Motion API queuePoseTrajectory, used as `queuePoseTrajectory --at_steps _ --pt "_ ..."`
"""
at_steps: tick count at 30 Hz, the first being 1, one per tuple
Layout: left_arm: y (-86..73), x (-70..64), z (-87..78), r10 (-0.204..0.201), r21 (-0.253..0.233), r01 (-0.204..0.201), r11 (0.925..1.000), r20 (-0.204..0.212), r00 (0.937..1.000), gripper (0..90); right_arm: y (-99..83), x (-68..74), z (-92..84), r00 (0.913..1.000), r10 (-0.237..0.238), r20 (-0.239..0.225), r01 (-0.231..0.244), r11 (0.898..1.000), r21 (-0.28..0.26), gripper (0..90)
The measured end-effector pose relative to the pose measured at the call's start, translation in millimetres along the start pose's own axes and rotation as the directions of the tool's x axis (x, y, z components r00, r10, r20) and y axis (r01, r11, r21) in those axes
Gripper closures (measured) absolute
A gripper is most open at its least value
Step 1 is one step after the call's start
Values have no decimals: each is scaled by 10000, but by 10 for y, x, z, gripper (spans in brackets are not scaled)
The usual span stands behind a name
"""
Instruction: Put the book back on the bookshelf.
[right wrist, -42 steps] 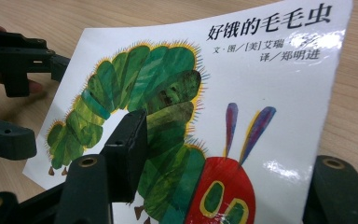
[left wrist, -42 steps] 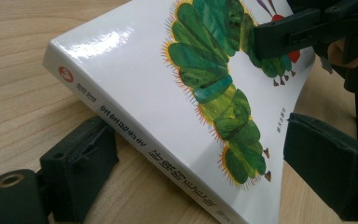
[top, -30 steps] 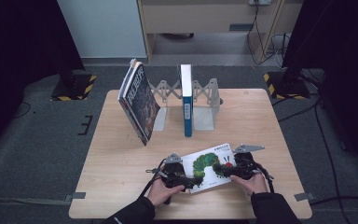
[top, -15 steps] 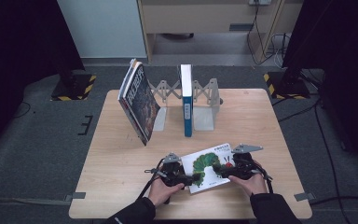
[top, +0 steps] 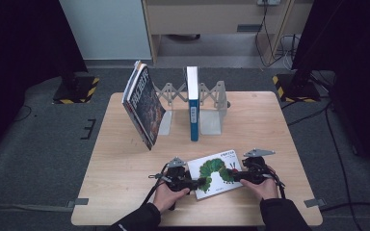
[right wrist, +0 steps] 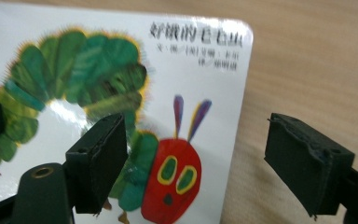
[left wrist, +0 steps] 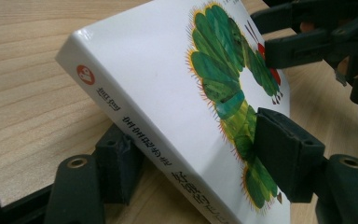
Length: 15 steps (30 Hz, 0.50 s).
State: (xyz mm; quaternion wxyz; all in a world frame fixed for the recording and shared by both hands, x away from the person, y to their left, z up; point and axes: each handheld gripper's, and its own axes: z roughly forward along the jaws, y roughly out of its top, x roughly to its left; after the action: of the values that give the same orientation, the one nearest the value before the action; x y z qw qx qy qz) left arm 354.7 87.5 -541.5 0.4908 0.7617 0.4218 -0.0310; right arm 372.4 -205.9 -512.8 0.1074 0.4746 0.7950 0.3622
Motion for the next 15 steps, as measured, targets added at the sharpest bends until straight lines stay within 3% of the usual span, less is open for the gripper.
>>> queuePoseTrajectory --at_steps 2,5,12,15 --pt "0 -1 0 0 -1 0 10000 -5 10000 332 -10 -4 17 9989 320 -338 -316 9994 109 231" --pt "0 -1 0 3 -2 -3 10000 -2 10000 332 -12 24 31 9967 402 -699 -394 9991 133 259" --pt "1 0 -2 57 29 -57 10000 71 10000 337 -8 22 21 9971 288 -704 -286 9996 38 277" --pt "0 -18 -9 294 -77 -294 9995 54 9996 341 0 29 18 9979 140 -637 -148 9998 -123 281"
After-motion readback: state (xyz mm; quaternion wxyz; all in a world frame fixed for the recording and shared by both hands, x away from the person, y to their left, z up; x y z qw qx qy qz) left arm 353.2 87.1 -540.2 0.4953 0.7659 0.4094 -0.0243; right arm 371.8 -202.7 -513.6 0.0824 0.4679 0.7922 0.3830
